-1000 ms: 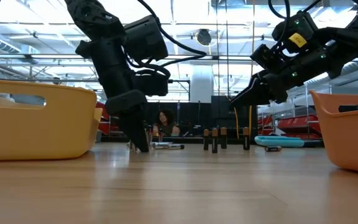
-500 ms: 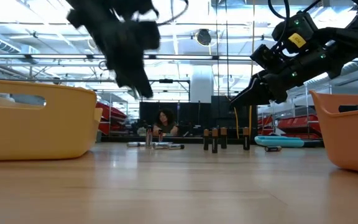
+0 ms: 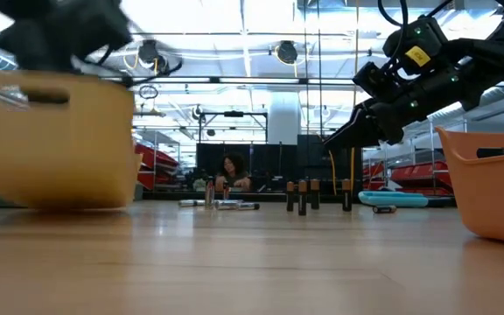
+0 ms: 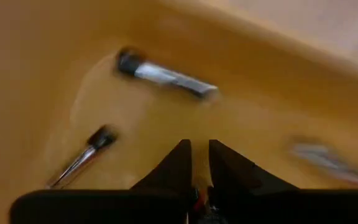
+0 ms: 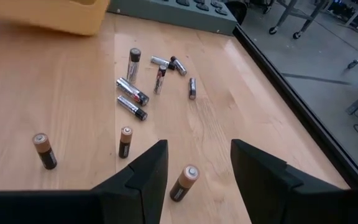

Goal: Sort batteries
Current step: Put the silver battery into the yellow bin, then put the black battery into the orange bin

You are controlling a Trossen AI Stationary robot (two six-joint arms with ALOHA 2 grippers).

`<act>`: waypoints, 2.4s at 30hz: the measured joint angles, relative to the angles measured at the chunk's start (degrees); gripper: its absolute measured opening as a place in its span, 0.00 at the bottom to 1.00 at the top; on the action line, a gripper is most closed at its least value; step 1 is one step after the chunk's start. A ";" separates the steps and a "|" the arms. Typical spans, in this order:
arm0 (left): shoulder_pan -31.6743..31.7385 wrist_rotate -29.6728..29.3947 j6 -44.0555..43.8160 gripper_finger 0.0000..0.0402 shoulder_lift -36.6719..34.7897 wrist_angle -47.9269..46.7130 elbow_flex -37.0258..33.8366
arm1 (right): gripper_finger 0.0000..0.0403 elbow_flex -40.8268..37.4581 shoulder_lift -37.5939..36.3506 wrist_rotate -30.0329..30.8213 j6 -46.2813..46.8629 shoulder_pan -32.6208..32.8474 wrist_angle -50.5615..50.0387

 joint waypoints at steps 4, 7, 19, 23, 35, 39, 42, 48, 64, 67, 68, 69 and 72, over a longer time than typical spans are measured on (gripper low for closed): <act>-0.60 -2.73 -2.72 0.29 0.77 0.78 -1.56 | 0.41 0.00 0.00 0.01 0.54 0.00 1.13; -0.58 -2.89 -0.89 0.35 0.64 1.88 -0.88 | 0.41 0.00 0.00 -0.01 0.68 0.00 1.85; -0.56 -0.84 6.88 0.37 -2.03 2.39 4.63 | 0.41 0.00 0.00 -0.01 0.55 0.02 0.80; -0.46 -3.22 8.00 0.38 -4.34 1.07 4.80 | 0.41 0.00 0.00 -0.01 0.45 0.01 0.74; -4.84 -29.51 26.64 0.38 -4.50 13.30 4.80 | 0.35 7.13 0.00 9.28 -0.89 4.74 -12.52; -4.81 -29.71 32.44 0.38 -2.88 16.32 4.80 | 0.32 12.34 0.00 9.41 -2.79 5.43 -22.08; -4.45 -31.29 31.93 0.37 -1.34 18.69 4.80 | 0.32 14.99 -0.02 9.36 -3.48 4.87 -26.56; -4.06 -31.83 31.97 0.30 2.90 24.29 4.80 | 0.44 18.36 0.00 9.33 -2.18 4.20 -34.98; -4.49 -31.82 43.76 0.25 8.84 40.72 4.82 | 0.56 17.06 0.00 8.14 12.62 3.97 -43.29; -4.49 -32.40 44.85 0.25 8.85 41.11 4.82 | 0.56 14.51 0.00 6.19 13.96 3.54 -40.25; -4.49 -32.45 45.04 0.25 8.85 41.41 4.82 | 0.56 13.63 0.00 6.02 14.26 3.54 -39.07; -4.49 -32.49 45.12 0.25 8.85 41.57 4.82 | 0.56 12.93 0.00 6.00 14.32 3.54 -37.90; -4.49 -32.66 45.24 0.25 8.85 41.53 4.82 | 0.56 11.58 0.00 5.69 14.53 3.54 -36.30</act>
